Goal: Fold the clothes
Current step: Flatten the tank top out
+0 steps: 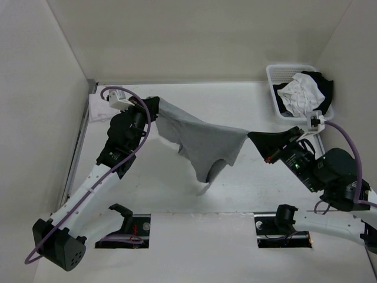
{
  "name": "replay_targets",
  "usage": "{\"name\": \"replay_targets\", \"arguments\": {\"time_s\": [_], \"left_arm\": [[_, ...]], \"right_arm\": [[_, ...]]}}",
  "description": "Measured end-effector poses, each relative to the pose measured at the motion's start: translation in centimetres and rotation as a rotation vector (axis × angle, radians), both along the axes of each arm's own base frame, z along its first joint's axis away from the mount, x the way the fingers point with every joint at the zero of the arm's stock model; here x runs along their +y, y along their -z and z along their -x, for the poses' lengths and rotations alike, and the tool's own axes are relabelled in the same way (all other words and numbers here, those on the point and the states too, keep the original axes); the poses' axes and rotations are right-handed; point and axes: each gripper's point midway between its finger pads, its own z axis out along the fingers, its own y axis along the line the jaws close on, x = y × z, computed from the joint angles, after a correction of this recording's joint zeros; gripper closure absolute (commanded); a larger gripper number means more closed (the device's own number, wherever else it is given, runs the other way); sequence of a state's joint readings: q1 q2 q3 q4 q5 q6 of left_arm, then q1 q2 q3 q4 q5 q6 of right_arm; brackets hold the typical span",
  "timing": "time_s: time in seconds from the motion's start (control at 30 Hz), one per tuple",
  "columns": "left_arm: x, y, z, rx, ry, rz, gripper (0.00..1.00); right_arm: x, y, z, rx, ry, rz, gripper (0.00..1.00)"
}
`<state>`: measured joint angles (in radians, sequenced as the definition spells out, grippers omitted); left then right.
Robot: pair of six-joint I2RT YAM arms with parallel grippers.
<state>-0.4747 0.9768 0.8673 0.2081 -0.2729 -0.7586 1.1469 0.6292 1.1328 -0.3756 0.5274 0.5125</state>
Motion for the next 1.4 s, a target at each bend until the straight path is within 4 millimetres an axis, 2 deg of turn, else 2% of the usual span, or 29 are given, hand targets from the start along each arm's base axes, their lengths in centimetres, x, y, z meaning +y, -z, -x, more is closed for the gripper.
{"name": "replay_targets", "arguments": {"time_s": [0.13, 0.23, 0.27, 0.37, 0.53, 0.63, 0.77, 0.83, 0.87, 0.9, 0.97, 1.0, 1.03, 1.07, 1.1, 1.13, 1.17, 1.2, 1.23, 1.27, 1.3, 1.33, 1.37, 1.4], "left_arm": [[0.6, 0.7, -0.3, 0.029, -0.013, -0.015, 0.99], [0.4, 1.8, -0.3, 0.066, 0.000, -0.034, 0.99], [0.3, 1.9, -0.2, 0.069, 0.005, -0.036, 0.99], [0.0, 1.7, 0.7, 0.069, 0.028, -0.038, 0.99], [0.1, -1.3, 4.4, -0.003, 0.072, -0.023, 0.99], [1.7, -4.3, 7.5, -0.080, 0.067, -0.003, 0.98], [3.6, -8.0, 9.5, -0.168, 0.026, 0.019, 0.97], [3.7, -8.6, 9.0, -0.183, 0.008, 0.022, 0.97], [3.3, -8.0, 8.0, -0.164, 0.002, 0.008, 0.96], [2.7, -7.2, 6.6, -0.140, -0.006, -0.010, 0.96], [1.4, -4.2, 2.8, -0.057, -0.023, -0.059, 0.95], [0.6, -1.5, -0.3, 0.013, -0.039, -0.097, 0.95], [0.1, 0.8, -2.6, 0.070, -0.048, -0.125, 0.94], [-0.5, 5.2, -6.2, 0.179, -0.061, -0.172, 0.93], [-0.8, 7.8, -8.3, 0.241, -0.066, -0.198, 0.91], [-0.8, 11.8, -11.5, 0.344, -0.076, -0.232, 0.85], [-0.9, 13.9, -13.8, 0.397, -0.074, -0.247, 0.78], [-1.0, 16.5, -17.2, 0.453, -0.074, -0.257, 0.70], [-1.2, 19.4, -20.5, 0.511, -0.066, -0.262, 0.64], [-0.6, 21.8, -21.8, 0.559, -0.065, -0.275, 0.62], [0.1, 23.4, -21.3, 0.592, -0.073, -0.291, 0.60], [0.4, 24.2, -20.1, 0.619, -0.074, -0.309, 0.59], [0.4, 24.3, -19.4, 0.619, -0.072, -0.316, 0.59], [0.5, 24.3, -17.9, 0.605, -0.075, -0.321, 0.58]], "right_arm": [[1.0, 0.9, -0.2, 0.000, -0.014, 0.045, 0.98], [2.3, 2.9, -0.6, 0.025, -0.029, 0.102, 0.98], [2.7, 3.8, -0.6, 0.035, -0.034, 0.126, 0.98], [2.8, 4.1, -0.1, 0.038, -0.057, 0.136, 0.98], [3.9, 3.2, 3.4, 0.016, -0.199, 0.104, 0.98], [4.2, 2.9, 5.0, 0.011, -0.249, 0.090, 0.99], [3.6, 2.8, 4.1, 0.002, -0.194, 0.096, 0.99], [2.4, 2.8, 1.0, -0.011, -0.063, 0.104, 0.99], [1.9, 3.2, -0.7, -0.007, 0.003, 0.117, 0.98], [1.2, 3.9, -3.6, 0.006, 0.084, 0.132, 0.99], [0.2, 5.9, -9.5, 0.060, 0.201, 0.172, 0.99], [0.1, 7.3, -12.3, 0.098, 0.232, 0.186, 0.99], [-0.1, 10.7, -17.1, 0.185, 0.263, 0.217, 0.98], [0.1, 12.7, -19.0, 0.235, 0.264, 0.232, 0.92], [-0.1, 17.1, -22.4, 0.347, 0.279, 0.263, 0.89], [-0.3, 20.4, -24.6, 0.438, 0.284, 0.277, 0.75], [-0.1, 22.2, -25.9, 0.486, 0.280, 0.278, 0.65], [-0.5, 25.7, -29.2, 0.582, 0.290, 0.275, 0.54], [-0.6, 26.1, -29.8, 0.593, 0.293, 0.272, 0.50], [-1.1, 26.7, -30.7, 0.607, 0.309, 0.266, 0.50], [-1.6, 26.6, -30.6, 0.604, 0.324, 0.260, 0.54], [-1.8, 26.3, -30.3, 0.584, 0.334, 0.255, 0.66], [-1.8, 26.0, -29.6, 0.562, 0.335, 0.247, 0.72], [-1.8, 25.9, -28.6, 0.542, 0.335, 0.238, 0.83]]}}
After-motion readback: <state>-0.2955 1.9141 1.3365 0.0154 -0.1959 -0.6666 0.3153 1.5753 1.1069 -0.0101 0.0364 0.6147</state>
